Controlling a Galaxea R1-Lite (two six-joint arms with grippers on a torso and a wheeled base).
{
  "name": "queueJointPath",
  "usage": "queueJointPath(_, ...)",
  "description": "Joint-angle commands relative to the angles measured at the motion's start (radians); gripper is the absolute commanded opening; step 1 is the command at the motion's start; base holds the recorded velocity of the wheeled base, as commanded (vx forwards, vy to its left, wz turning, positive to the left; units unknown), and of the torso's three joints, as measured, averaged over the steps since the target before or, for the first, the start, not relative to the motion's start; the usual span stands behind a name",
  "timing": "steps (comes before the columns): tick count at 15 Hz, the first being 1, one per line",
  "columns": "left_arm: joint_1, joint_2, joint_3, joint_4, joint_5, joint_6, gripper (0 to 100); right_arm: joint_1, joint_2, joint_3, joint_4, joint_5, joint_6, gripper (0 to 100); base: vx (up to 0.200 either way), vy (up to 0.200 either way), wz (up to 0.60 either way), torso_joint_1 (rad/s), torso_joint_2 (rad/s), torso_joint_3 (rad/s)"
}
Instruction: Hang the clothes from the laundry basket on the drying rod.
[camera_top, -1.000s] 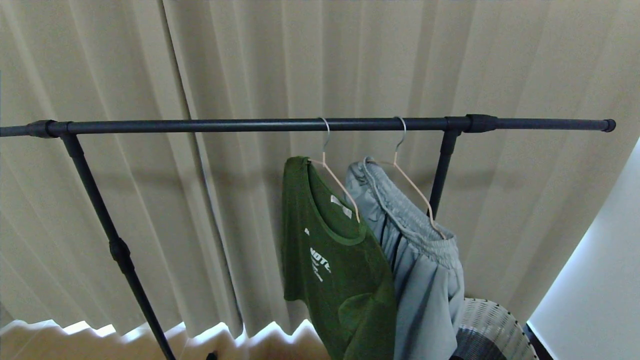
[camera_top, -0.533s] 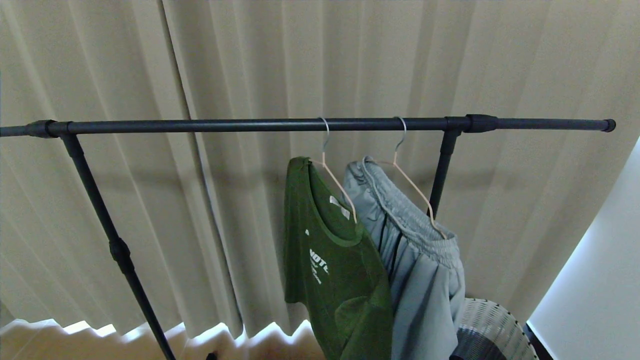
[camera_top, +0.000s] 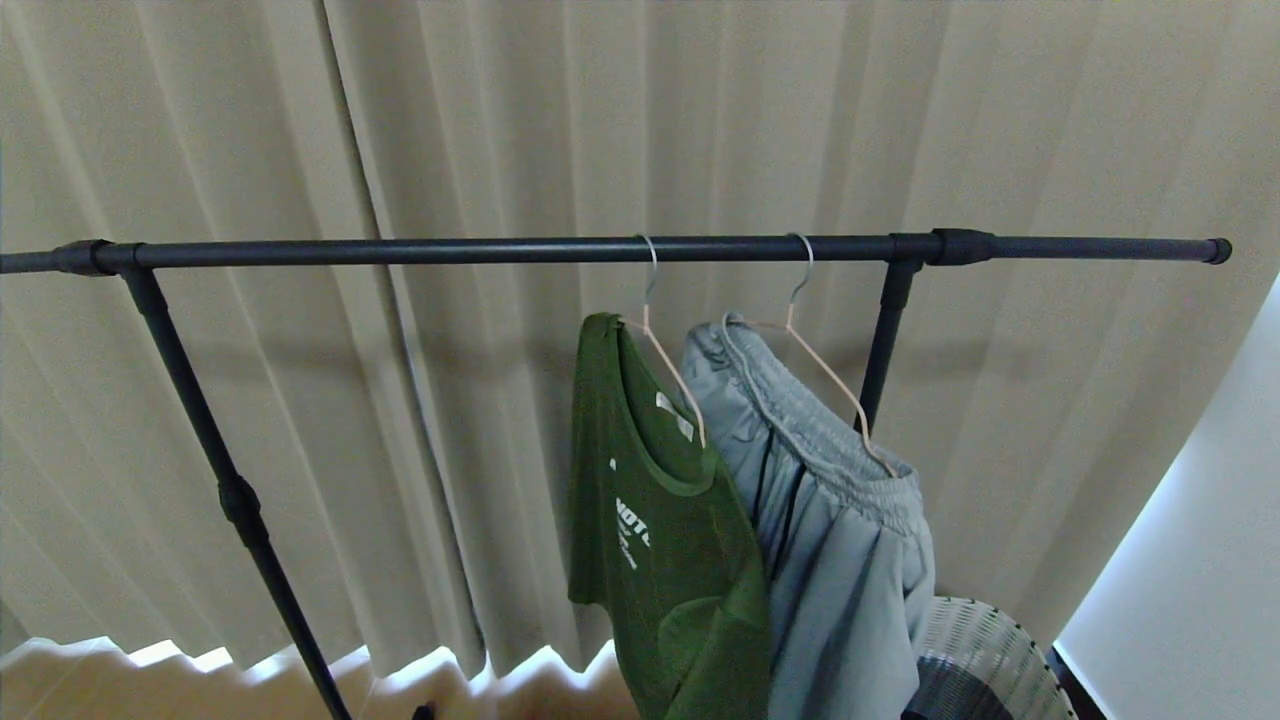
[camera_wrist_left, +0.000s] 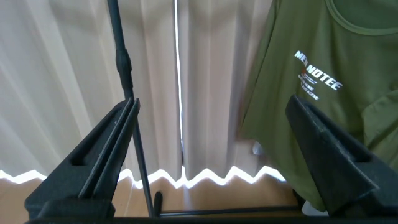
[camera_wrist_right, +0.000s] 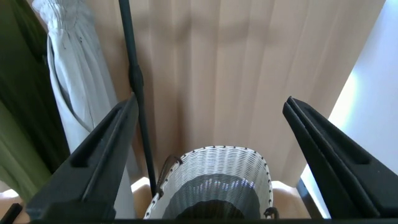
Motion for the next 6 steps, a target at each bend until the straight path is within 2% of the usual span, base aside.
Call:
queueJointPath(1,0.0,0.0,0.0,0.0,0.0,-0.001,100,0.001,-0.001,0.0,0.0,0.0,0.0,100,0.0,0.0,0.0,0.0,0.0,0.0)
queueJointPath(6,-0.001,0.0,0.0,0.0,0.0,-0.001,100,-0.001,-0.001,0.0,0.001,-0.001,0.006,100,0.0,0.0,0.0,0.0,0.0,0.0)
